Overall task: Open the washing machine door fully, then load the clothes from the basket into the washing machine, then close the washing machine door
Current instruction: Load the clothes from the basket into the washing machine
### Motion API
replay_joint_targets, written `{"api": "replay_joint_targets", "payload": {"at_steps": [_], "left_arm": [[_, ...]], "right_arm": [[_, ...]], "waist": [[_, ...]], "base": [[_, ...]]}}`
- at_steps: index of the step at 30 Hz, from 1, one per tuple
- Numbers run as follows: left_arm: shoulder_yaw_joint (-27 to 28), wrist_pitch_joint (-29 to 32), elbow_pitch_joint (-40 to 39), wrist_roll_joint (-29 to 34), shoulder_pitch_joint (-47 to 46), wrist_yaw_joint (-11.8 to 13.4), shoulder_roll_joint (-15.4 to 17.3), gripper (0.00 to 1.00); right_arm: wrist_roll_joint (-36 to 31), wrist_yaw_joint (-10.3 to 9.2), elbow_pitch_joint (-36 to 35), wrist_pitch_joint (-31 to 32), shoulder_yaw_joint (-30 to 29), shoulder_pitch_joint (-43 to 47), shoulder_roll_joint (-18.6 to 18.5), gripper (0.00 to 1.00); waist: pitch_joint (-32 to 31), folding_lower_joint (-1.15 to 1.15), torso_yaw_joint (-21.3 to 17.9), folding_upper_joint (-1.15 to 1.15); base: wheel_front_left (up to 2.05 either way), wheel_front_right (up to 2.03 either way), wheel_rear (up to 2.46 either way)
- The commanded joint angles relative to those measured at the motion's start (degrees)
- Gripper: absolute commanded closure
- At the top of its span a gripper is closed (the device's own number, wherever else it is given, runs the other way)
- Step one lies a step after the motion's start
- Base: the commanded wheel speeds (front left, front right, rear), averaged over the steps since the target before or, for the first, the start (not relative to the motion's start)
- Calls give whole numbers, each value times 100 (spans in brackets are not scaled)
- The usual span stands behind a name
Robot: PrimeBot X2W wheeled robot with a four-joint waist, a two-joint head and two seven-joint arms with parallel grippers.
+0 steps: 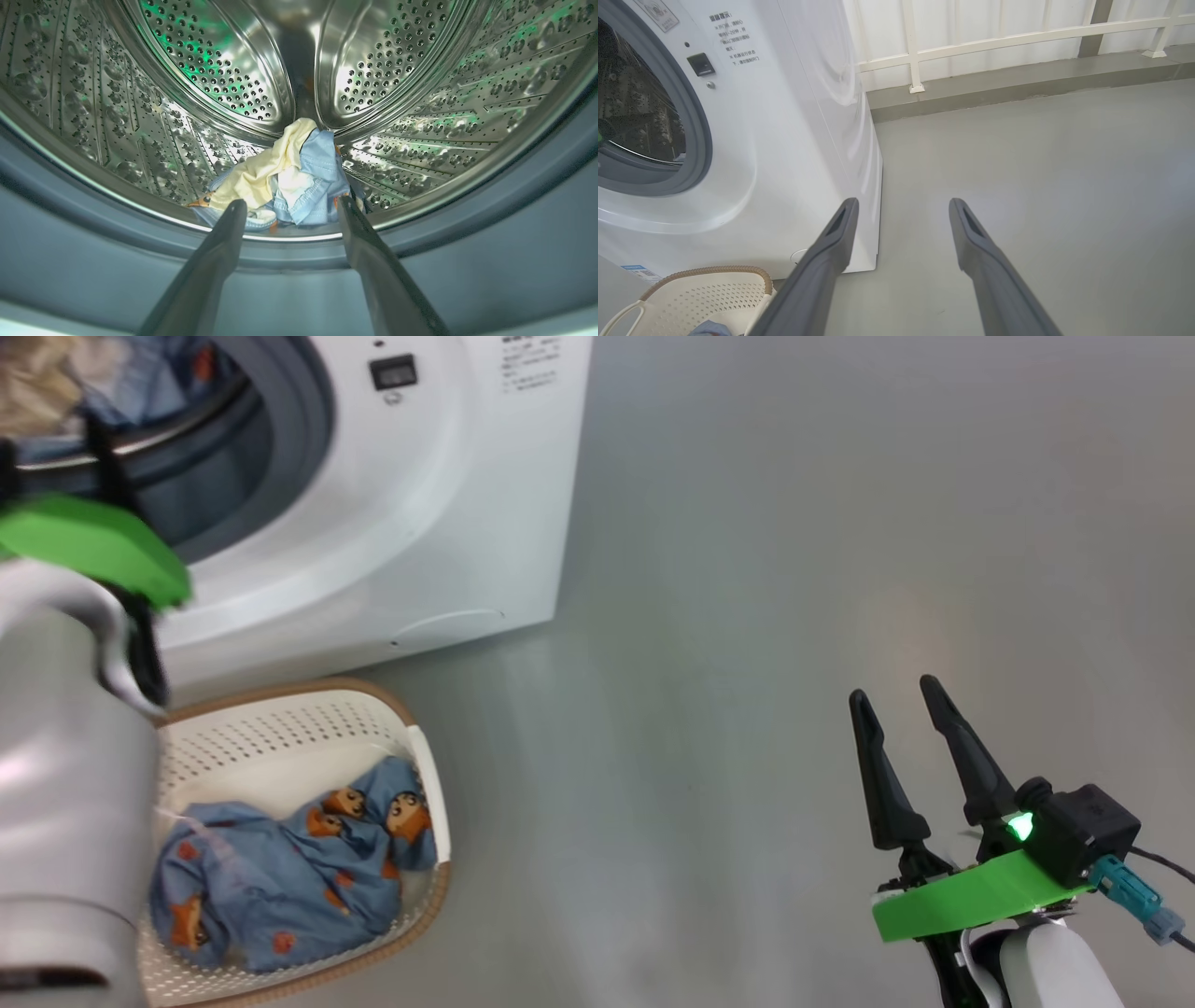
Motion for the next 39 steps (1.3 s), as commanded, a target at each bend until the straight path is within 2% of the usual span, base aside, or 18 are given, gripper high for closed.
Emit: {"api": "replay_joint_targets", "payload": {"at_steps": [1,15,24,31,39], "left_arm": [[56,-44,-213,34,246,-10,174,0],[264,-45,-1863,190,2027,-125,-294,0],[346,-45,-3219,573,3598,39,-532,0],[515,-45,-4372,810,4939,36,-678,0],[741,-46,-4724,769,5838,63,-751,0]], "right_arm": [[-14,9,-108,-27,106,163,-30,0],[-110,9,-97,-27,-38,250,-30,0],[-285,9,-55,-27,-69,451,-30,0],[-385,9,-22,-27,-39,670,-30,0],[-372,9,49,-27,61,867,-69,0]], "waist": [[-252,0,228,0],[-631,0,605,0],[-1126,0,808,0],[-1676,0,943,0],[-2188,0,1060,0]], "base": [[0,0,0],[0,0,0],[0,0,0],[0,0,0],[0,0,0]]}}
